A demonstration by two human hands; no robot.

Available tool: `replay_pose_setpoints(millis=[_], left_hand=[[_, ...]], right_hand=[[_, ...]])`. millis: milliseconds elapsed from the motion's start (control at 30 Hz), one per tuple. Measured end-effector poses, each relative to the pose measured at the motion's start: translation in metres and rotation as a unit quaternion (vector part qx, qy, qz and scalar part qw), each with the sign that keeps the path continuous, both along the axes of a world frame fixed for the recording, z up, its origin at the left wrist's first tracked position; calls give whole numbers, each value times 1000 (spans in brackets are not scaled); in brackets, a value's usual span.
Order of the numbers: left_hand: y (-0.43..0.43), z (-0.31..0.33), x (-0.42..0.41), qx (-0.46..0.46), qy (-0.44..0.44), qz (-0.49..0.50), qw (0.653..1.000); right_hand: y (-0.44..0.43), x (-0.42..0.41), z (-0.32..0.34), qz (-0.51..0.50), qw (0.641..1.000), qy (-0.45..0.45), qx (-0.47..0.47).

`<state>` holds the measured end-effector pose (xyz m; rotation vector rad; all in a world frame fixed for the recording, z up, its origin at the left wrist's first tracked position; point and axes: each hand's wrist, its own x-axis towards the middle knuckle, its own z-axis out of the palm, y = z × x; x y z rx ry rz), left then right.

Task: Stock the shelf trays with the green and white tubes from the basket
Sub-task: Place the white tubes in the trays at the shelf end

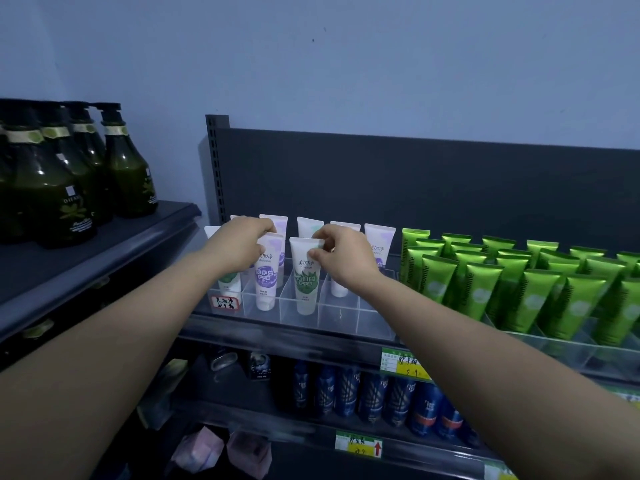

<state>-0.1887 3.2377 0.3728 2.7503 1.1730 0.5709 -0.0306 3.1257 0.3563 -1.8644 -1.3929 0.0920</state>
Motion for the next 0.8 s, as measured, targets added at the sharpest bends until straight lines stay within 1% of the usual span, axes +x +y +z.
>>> replay_pose_setpoints(millis=[100, 200, 333, 600, 800], left_hand=[[3, -4, 1, 39, 25, 9, 999], [7, -8, 0, 54, 32, 24, 998], [6, -10, -1, 97, 59, 17, 993], [1, -13, -2, 108, 61, 19, 992], [0, -13, -5, 109, 55, 14, 992]], right_hand=[[1, -1, 0, -12, 1000, -15, -11], [3, -1, -2, -26, 999, -23, -16], [4, -1, -3, -24, 999, -20, -31], [4, -3, -1, -28, 998, 11, -48], [6, -7, -1, -40, 998, 18, -50]])
